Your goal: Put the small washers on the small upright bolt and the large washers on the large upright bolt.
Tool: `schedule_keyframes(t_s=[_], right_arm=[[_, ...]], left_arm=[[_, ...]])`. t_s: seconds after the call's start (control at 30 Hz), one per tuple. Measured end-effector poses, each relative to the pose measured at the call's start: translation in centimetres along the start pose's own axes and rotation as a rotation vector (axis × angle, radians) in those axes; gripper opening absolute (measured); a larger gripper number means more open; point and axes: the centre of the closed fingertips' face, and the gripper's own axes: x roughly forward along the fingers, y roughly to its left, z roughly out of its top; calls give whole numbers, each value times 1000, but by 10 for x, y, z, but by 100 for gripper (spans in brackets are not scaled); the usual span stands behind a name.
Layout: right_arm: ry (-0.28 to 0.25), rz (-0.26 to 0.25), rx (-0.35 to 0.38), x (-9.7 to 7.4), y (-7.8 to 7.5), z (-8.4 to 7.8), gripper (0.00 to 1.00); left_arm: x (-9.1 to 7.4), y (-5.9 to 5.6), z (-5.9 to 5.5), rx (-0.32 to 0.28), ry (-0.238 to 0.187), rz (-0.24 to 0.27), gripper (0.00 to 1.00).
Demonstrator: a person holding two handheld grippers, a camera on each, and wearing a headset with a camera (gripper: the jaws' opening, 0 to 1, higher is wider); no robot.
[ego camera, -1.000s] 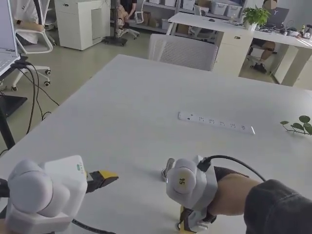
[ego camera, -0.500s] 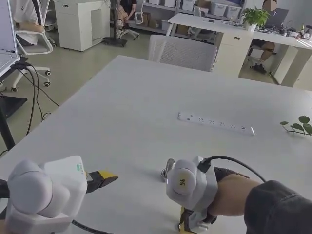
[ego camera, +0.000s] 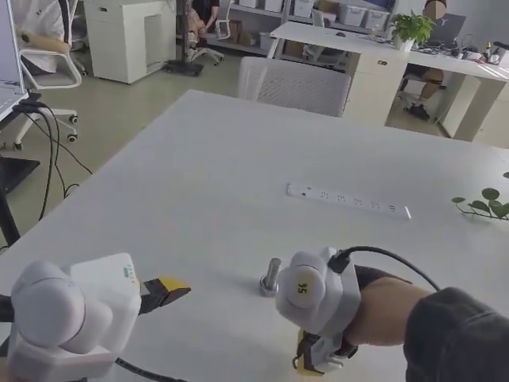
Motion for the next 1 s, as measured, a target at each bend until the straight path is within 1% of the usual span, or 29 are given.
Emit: schedule_keyframes(t_s=[0.17, 0.27, 0.47, 0.7, 0.83, 1.0], right_arm=[[5, 0, 15, -5, 1, -9, 14], [13, -2, 24, -9, 1, -17, 14], [18, -14, 67, -19, -4, -34, 14], [13, -25, 108, -27, -7, -47, 14], [20, -34, 128, -36, -9, -56, 14], [22, -55, 156, -47, -17, -68, 14]], left_arm=[[1, -1, 1, 1, -1, -4, 87], [1, -2, 1, 2, -1, -7, 87], [3, -2, 2, 5, -3, -12, 87], [3, -3, 2, 7, -1, -16, 87], [3, -2, 2, 8, -1, -16, 87], [5, -3, 4, 10, -2, -21, 86]])
